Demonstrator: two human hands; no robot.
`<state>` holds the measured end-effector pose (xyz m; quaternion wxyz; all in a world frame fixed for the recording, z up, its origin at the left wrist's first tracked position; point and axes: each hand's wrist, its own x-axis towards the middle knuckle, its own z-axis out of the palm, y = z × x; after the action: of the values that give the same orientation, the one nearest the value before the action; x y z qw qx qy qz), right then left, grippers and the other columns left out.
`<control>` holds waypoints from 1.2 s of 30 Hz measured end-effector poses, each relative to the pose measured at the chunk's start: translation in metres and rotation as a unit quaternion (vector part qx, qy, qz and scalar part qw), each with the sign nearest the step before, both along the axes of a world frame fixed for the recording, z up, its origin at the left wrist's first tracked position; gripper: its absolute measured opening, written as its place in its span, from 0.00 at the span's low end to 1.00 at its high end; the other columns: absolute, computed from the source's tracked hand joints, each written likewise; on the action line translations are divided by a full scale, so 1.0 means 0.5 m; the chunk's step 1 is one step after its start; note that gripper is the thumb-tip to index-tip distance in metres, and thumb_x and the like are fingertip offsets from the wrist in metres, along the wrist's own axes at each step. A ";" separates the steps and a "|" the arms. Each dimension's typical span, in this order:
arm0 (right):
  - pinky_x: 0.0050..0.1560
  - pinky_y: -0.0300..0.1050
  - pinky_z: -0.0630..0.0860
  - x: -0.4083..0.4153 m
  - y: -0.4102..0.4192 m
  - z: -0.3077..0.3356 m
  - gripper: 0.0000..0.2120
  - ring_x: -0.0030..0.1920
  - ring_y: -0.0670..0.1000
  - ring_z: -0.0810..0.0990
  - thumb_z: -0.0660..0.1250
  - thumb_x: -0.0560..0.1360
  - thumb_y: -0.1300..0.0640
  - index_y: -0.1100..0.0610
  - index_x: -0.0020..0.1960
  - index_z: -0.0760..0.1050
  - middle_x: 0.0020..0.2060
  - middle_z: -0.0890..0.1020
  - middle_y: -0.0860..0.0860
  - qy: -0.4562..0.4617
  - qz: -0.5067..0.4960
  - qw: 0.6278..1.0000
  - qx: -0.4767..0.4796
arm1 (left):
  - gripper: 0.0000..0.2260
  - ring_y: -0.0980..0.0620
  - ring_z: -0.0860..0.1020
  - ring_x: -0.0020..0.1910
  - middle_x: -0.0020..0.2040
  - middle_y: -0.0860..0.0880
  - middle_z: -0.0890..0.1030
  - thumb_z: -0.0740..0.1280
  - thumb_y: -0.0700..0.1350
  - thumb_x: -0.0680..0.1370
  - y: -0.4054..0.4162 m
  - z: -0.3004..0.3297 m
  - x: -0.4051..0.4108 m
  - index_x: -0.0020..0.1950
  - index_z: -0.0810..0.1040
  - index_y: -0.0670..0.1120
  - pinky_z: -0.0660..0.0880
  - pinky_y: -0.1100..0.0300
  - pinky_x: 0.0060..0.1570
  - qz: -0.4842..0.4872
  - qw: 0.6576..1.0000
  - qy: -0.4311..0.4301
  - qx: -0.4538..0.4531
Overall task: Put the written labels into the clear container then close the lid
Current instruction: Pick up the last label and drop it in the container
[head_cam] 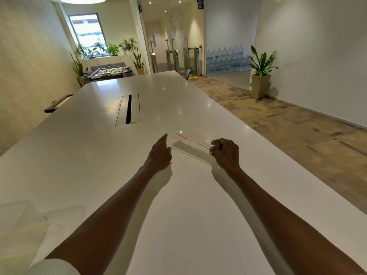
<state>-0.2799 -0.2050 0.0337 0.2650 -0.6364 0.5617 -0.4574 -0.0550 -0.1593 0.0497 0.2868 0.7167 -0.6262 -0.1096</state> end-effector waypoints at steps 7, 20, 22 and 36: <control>0.34 0.40 0.79 0.002 0.036 0.029 0.11 0.29 0.50 0.79 0.65 0.71 0.69 0.64 0.52 0.80 0.34 0.84 0.57 -0.141 0.046 0.984 0.098 | 0.24 0.42 0.61 0.75 0.77 0.41 0.61 0.56 0.39 0.81 0.012 0.009 0.017 0.76 0.56 0.38 0.57 0.53 0.73 0.062 0.995 0.079 0.022; 0.24 0.34 0.73 -0.022 0.024 -0.009 0.04 0.33 0.50 0.76 0.68 0.74 0.69 0.67 0.40 0.78 0.36 0.83 0.59 -0.265 0.057 0.892 0.362 | 0.12 0.48 0.79 0.56 0.60 0.44 0.80 0.69 0.40 0.75 0.069 -0.026 0.043 0.59 0.81 0.43 0.73 0.56 0.63 0.085 0.984 0.157 -0.010; 0.23 0.35 0.73 -0.020 0.018 -0.013 0.05 0.35 0.51 0.77 0.69 0.74 0.68 0.65 0.39 0.78 0.39 0.82 0.60 -0.253 0.051 0.894 0.366 | 0.12 0.48 0.80 0.55 0.58 0.43 0.81 0.70 0.40 0.74 0.073 -0.027 0.043 0.57 0.82 0.43 0.73 0.56 0.63 0.086 0.983 0.161 -0.014; 0.41 0.47 0.74 0.002 -0.012 -0.019 0.14 0.36 0.57 0.77 0.72 0.70 0.57 0.60 0.32 0.70 0.34 0.77 0.58 -0.017 0.002 0.968 0.252 | 0.12 0.48 0.81 0.53 0.57 0.44 0.82 0.72 0.41 0.73 0.094 -0.031 0.040 0.56 0.83 0.45 0.75 0.55 0.60 0.093 0.983 0.159 -0.011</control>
<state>-0.2788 -0.2109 0.0243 0.4276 -0.5421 0.6530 -0.3114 -0.0348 -0.1121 0.0345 0.3995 0.7420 -0.5044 -0.1881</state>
